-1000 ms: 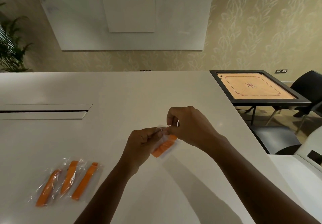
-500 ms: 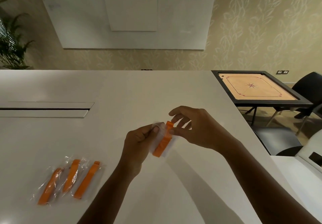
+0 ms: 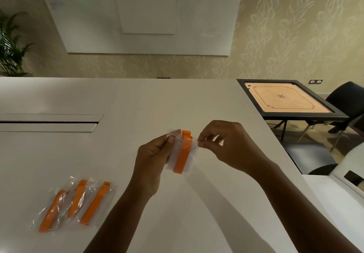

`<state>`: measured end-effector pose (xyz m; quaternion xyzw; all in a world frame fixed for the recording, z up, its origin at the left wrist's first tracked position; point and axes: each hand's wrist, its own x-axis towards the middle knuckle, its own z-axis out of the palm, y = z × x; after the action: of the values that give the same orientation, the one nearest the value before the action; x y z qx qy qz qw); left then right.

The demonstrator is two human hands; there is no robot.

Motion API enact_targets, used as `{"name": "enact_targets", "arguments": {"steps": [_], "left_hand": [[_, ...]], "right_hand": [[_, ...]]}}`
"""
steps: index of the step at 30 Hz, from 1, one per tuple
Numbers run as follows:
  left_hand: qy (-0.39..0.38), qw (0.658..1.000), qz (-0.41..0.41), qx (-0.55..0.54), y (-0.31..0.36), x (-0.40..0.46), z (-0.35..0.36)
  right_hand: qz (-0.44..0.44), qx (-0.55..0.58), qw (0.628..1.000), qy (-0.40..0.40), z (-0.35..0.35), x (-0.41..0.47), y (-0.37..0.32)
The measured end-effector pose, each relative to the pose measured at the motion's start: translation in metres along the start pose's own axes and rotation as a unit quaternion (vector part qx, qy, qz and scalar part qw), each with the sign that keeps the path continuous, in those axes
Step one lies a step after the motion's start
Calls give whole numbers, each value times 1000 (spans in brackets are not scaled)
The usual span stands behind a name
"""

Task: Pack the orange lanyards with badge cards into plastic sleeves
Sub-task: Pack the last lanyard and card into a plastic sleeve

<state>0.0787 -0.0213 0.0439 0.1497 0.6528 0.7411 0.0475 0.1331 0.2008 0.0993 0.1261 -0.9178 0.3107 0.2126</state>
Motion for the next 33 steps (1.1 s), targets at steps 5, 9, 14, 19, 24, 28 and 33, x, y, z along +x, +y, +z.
{"name": "enact_targets", "arguments": {"steps": [5,9,14,19,24,28,33], "left_hand": [[-16,1000,-11,-12,0,0,-1],[-24,999,-21,-18,-2,0,-3],[-25,999,-26,-14,-3,-1,-3],[-5,999,-31,-4,-5,-2,-1],[11,999,-46,-13,-8,-5,1],[16,998,-58,-27,-12,-9,7],[29,997,-72,-14,-18,-14,12]], "right_hand": [[9,-10,1000,-25,2,-2,3],[13,-21,999,-27,6,-2,5],[18,-27,999,-21,9,-4,8],[37,15,999,4,16,-7,13],[148,141,979,0,32,-13,14],[202,192,960,-37,52,-25,18],[213,231,949,-30,72,-36,17]]}}
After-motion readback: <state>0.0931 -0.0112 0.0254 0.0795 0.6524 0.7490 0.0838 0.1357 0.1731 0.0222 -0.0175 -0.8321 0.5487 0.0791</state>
